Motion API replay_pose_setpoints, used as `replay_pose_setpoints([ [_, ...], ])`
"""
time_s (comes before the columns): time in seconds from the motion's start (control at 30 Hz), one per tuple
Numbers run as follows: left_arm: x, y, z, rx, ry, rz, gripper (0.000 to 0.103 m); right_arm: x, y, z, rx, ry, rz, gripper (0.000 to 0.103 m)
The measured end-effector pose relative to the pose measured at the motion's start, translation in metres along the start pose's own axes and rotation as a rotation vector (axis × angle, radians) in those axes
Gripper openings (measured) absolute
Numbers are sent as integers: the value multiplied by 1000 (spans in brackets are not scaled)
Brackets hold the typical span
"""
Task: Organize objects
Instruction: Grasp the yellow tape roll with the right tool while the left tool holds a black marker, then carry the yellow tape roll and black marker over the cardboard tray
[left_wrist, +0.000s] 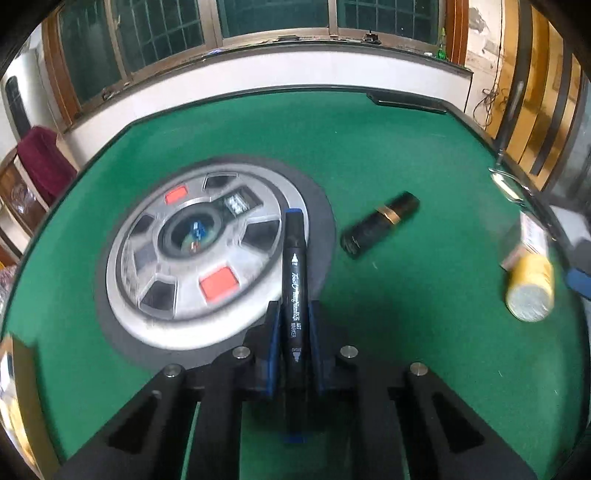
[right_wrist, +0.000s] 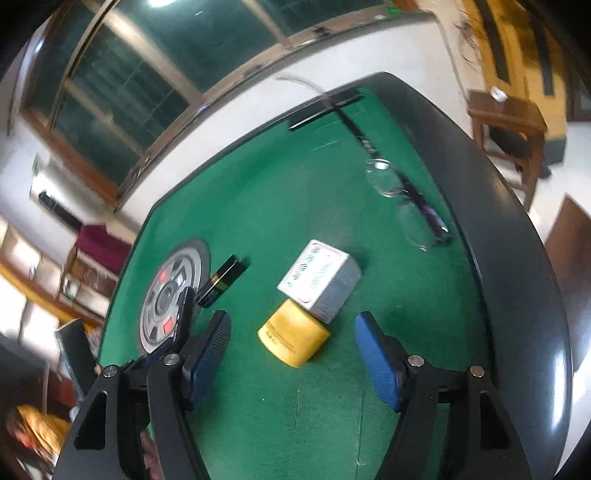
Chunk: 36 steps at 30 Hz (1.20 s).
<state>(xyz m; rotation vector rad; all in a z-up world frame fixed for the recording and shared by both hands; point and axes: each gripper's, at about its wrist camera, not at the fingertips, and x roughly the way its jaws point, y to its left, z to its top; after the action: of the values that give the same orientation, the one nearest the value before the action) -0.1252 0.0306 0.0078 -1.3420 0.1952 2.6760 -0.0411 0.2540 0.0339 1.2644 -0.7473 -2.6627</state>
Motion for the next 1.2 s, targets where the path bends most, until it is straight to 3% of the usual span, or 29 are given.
replay_pose_setpoints([
  [0.13, -21, 6, -26, -72, 2, -42, 14, 13, 21, -3, -213, -8, -67, 71],
  [0.2, -30, 8, -39, -96, -1, -54, 14, 24, 23, -6, -250, 24, -75, 51],
  [0.23, -32, 8, -42, -98, -4, -56, 14, 31, 23, -8, -261, 57, -90, 49],
  [0.27, -35, 8, -46, -95, -11, -52, 14, 36, 24, -10, -274, 68, -101, 38],
  [0.3, -37, 8, -49, -92, -17, -47, 14, 40, 25, -12, -283, 72, -105, 35],
  [0.5, -46, 11, -62, -122, -53, -42, 14, 38, 32, -17, -309, 69, -95, 34],
  [0.7, -67, 21, -82, -173, -88, -71, 14, 24, 75, -43, -389, 60, 82, 34],
  [0.87, -94, 29, -93, -200, -134, -69, 14, 20, 105, -67, -472, 71, 164, 34],
  [1.2, -159, 62, -114, -271, -240, -90, 14, 20, 120, -92, -525, 88, 181, 34],
])
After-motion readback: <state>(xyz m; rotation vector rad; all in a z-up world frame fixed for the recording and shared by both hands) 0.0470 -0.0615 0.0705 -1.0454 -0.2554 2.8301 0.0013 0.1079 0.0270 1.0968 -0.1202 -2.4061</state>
